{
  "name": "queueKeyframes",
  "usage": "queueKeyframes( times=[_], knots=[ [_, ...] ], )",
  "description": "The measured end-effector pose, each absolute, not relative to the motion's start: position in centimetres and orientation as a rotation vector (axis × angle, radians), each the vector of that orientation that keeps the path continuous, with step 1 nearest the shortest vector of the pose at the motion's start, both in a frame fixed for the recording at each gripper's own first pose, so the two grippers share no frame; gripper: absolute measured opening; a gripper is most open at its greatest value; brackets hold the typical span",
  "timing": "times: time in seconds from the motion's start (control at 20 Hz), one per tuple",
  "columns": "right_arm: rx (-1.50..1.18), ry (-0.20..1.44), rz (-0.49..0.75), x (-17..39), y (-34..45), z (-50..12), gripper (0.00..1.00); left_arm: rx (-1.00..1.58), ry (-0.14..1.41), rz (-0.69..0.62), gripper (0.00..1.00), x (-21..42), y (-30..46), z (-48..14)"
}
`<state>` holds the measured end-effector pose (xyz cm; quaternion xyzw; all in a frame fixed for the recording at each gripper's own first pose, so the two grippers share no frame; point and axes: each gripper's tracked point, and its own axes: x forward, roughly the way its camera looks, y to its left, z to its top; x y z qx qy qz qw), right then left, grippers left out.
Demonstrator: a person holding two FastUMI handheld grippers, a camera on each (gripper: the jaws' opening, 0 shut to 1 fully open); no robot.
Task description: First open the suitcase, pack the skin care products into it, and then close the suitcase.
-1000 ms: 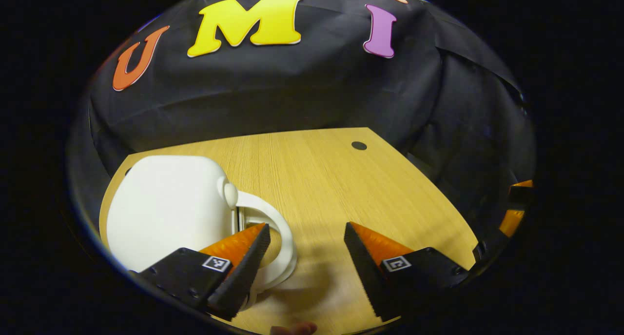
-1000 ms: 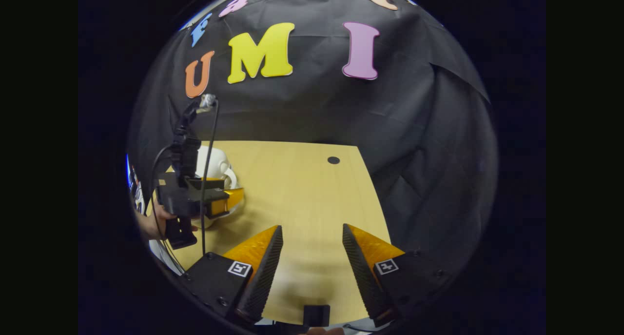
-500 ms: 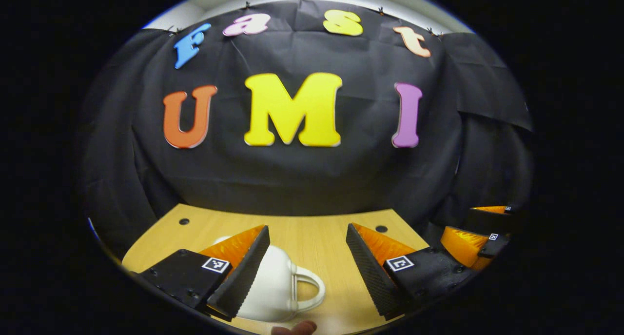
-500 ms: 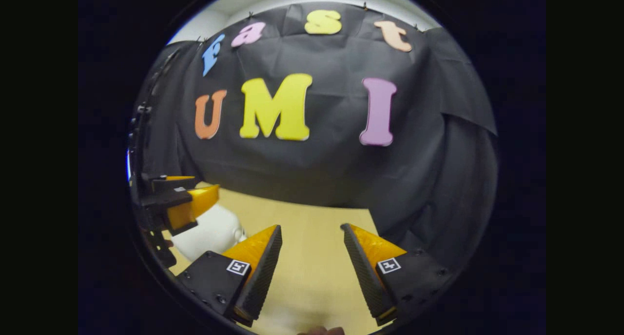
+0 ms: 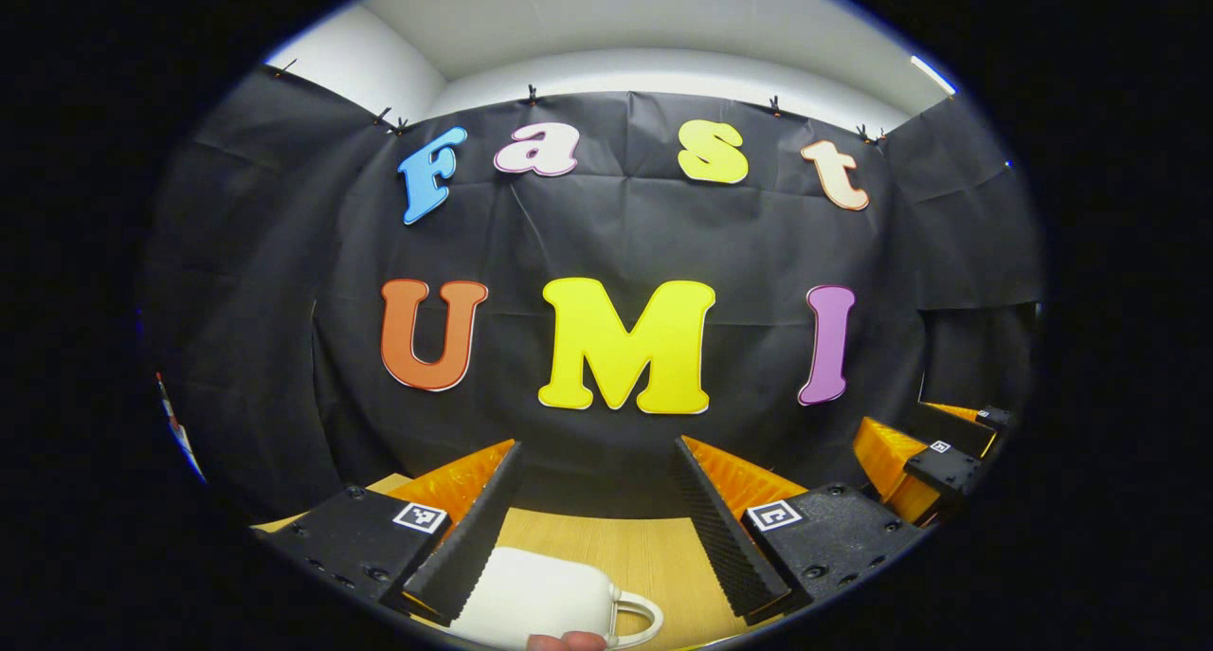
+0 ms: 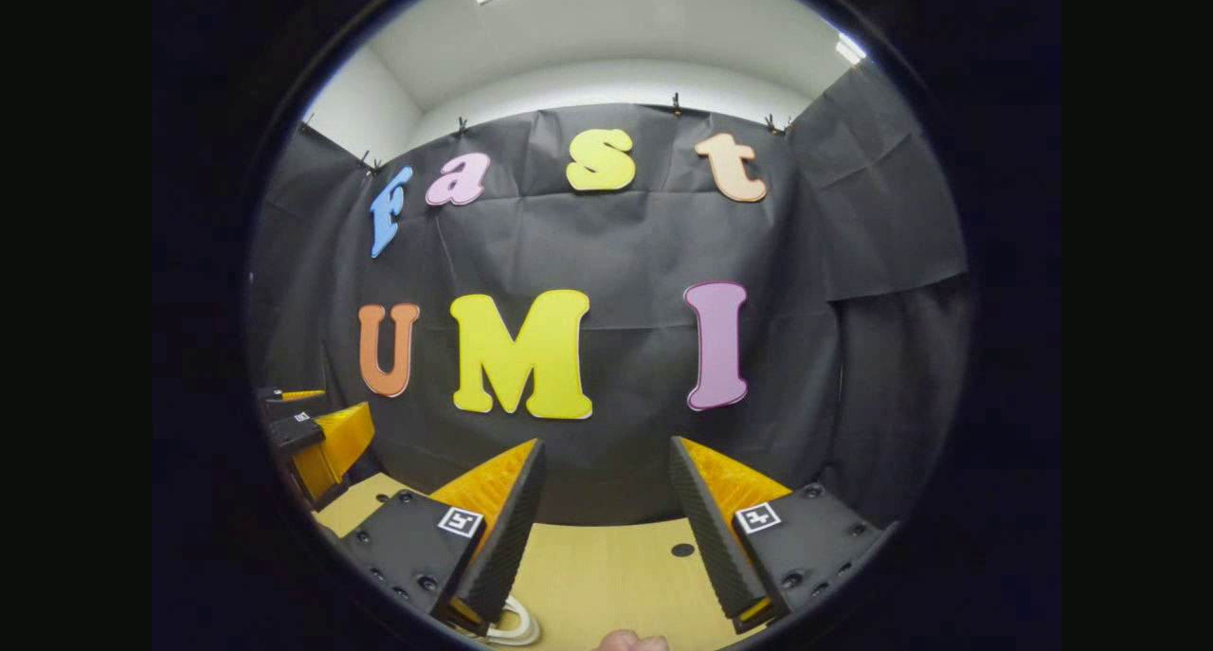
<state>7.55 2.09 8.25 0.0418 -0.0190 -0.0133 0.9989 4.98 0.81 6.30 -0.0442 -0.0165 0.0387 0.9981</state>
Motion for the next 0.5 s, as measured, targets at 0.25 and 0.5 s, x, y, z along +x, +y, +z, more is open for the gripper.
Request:
queueKeyframes(
  times=[0.25,0.5],
  knots=[
    [0.075,-0.019,-0.014,7.3,3.6,7.3,0.78,-0.105,0.003,0.091,0.99,4.5,2.2,5.0],
    [0.076,-0.02,-0.016,7.6,4.4,7.2,0.78,-0.086,0.016,0.078,0.99,4.7,2.8,4.5]
  ],
)
